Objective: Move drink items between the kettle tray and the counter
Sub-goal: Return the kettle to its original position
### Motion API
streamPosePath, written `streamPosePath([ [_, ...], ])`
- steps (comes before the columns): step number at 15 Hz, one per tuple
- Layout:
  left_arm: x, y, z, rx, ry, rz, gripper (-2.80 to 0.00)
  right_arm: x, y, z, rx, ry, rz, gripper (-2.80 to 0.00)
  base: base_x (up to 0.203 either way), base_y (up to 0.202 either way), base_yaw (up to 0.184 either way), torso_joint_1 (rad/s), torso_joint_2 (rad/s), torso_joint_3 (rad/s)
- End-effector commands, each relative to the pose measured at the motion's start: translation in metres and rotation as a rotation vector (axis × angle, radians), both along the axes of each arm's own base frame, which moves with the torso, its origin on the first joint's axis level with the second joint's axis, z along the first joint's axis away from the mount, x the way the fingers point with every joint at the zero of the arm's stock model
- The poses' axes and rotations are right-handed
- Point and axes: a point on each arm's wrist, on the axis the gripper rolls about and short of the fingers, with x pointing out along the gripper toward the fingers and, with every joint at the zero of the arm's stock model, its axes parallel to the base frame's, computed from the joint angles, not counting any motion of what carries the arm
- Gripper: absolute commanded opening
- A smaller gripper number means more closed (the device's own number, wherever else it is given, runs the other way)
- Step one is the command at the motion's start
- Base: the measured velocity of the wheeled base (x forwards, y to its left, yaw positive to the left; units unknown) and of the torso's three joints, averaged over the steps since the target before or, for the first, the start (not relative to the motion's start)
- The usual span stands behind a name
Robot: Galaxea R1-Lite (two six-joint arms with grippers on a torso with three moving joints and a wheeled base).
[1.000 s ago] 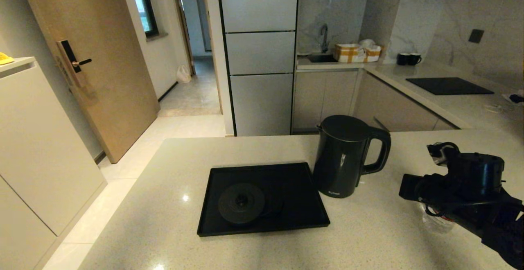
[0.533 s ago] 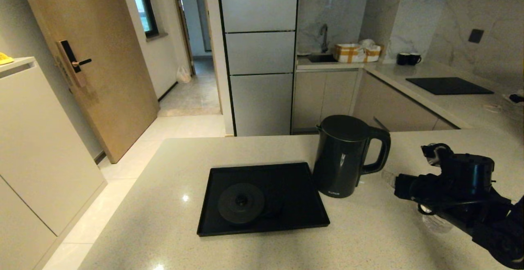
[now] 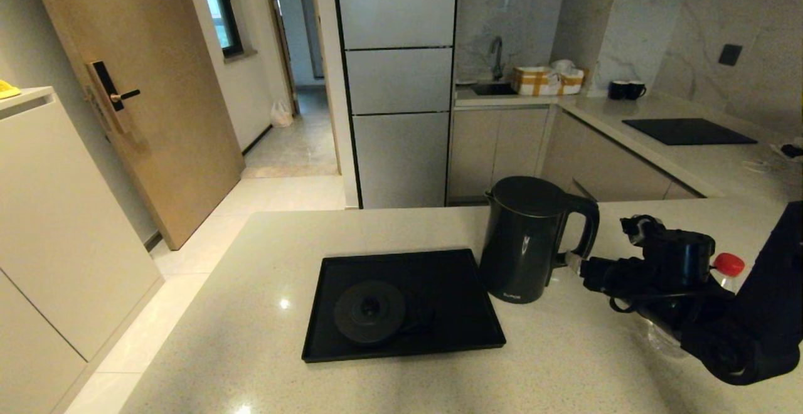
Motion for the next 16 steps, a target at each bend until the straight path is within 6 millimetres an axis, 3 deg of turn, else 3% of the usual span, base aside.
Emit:
streamPosePath([
  [1, 0.000, 0.000, 0.000, 0.000, 0.000, 0.000, -2.80, 0.010, 0.000, -0.004, 0.002, -0.010, -0.005, 0.00, 0.000, 0.000, 0.000, 0.000, 0.00, 0.000],
  [9, 0.000, 0.000, 0.000, 0.000, 0.000, 0.000, -2.80, 0.020, -0.019, -0.008, -0.042, -0.040, -0.042, 0.00, 0.000, 0.000, 0.000, 0.000, 0.00, 0.000],
  [16, 0.000, 0.000, 0.000, 0.000, 0.000, 0.000, -2.80, 0.046, -0.025, -0.020, -0.092, -0.063, -0.018, 0.00, 0.000, 0.000, 0.000, 0.000, 0.00, 0.000],
])
